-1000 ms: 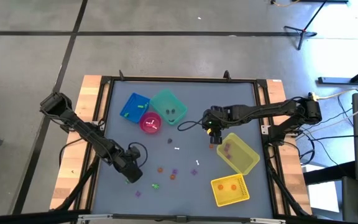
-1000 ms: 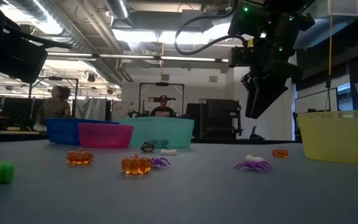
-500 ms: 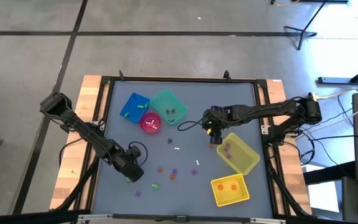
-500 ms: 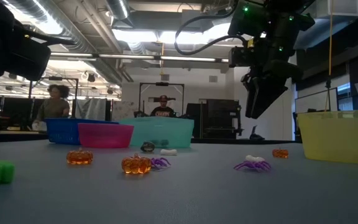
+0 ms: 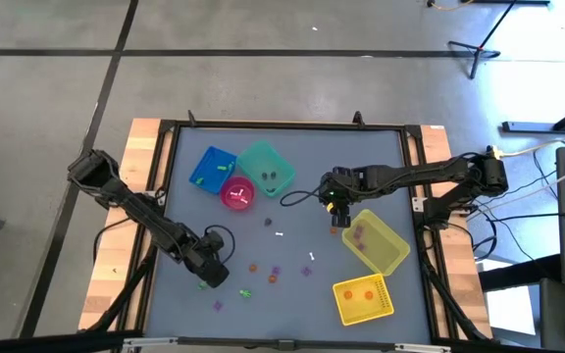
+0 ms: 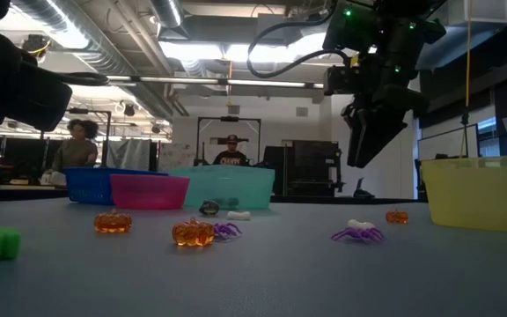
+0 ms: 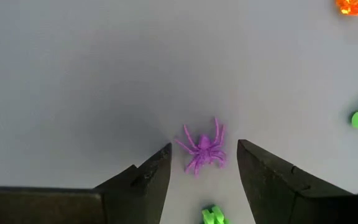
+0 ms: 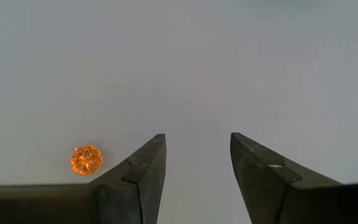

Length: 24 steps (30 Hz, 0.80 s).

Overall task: Sort Halloween decoration
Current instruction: Put the purple spider toy into the yellow bin

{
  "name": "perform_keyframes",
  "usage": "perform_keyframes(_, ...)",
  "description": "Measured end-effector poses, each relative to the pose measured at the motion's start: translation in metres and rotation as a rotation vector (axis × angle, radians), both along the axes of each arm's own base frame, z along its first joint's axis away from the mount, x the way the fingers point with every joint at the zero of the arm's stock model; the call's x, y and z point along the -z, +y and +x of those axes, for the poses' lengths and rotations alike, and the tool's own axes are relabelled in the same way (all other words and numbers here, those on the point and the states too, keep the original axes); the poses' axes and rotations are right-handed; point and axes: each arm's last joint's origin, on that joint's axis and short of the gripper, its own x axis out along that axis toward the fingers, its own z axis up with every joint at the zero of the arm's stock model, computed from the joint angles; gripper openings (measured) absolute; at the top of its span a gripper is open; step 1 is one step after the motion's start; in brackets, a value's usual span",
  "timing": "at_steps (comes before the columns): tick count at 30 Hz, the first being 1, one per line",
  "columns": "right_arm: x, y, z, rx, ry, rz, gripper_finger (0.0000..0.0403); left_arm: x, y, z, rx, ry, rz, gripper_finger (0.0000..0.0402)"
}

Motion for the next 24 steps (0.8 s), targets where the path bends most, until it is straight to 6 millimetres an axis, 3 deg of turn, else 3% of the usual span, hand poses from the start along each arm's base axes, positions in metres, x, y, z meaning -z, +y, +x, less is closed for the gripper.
perform_keyframes(12,-0.0001,-0.0001,0.0003,0.000,-0.004,0.000,0.0179,0.0021,0.0022,-0.0031,0.000,0.041,0.018,0.0167)
perform_keyframes(24,-0.0001,-0.0004,0.0003,0.001,-0.004,0.000,0.0179,0.0034,0.0095,-0.0008,-0.042,0.089,-0.016,0.0101)
